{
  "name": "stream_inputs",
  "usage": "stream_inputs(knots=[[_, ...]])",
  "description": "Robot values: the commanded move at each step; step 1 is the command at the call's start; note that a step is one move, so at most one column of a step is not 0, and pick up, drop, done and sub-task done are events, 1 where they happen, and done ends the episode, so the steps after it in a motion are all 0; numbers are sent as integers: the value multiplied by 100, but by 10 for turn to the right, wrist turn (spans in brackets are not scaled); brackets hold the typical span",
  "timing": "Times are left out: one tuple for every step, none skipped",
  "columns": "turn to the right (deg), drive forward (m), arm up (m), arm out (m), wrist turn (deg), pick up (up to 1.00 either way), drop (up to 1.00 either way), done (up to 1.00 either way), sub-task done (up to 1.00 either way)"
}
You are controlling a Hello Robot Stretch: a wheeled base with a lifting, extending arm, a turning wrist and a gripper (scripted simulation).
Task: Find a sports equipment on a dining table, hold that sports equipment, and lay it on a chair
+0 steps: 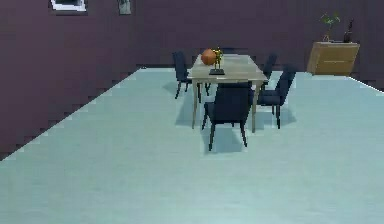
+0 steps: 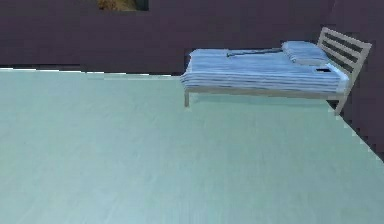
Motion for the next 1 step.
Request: stream_inputs(knots=[[0, 100, 0, 0, 0, 0, 0, 0, 0]])
